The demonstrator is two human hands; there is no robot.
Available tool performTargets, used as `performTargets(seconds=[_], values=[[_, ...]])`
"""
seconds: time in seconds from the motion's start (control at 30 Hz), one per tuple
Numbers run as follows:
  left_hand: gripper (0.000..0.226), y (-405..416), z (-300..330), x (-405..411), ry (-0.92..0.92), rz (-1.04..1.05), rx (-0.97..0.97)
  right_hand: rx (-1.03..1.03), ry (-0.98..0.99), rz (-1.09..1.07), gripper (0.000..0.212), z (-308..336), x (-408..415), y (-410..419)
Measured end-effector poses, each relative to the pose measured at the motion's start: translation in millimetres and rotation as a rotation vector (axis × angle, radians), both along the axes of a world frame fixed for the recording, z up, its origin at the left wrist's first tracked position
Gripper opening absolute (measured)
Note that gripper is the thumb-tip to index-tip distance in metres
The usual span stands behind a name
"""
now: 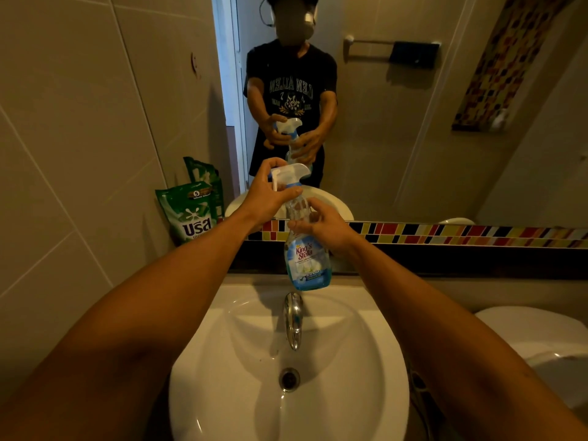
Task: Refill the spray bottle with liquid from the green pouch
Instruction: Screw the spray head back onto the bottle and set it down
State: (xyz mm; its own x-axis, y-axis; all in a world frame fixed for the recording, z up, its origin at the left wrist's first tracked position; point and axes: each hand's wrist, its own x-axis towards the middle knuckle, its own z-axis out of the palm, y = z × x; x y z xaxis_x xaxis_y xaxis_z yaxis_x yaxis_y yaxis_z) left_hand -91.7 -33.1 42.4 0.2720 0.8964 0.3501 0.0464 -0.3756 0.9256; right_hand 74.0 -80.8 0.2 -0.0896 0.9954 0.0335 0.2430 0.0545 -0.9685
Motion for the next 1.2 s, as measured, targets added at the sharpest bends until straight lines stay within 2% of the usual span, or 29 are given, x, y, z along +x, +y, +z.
performTargets(seconds=[0.43, 1.2], values=[[0.058, -1, 5, 0, 0.036, 0.009, 0.030, -0.041, 0.083, 0.013, 0.046, -1, -1, 2], [0.053, -8, 1, -4, 0.048, 0.051, 0.040, -0.042, 0.044, 0.032, 0.049, 3, -5, -12]])
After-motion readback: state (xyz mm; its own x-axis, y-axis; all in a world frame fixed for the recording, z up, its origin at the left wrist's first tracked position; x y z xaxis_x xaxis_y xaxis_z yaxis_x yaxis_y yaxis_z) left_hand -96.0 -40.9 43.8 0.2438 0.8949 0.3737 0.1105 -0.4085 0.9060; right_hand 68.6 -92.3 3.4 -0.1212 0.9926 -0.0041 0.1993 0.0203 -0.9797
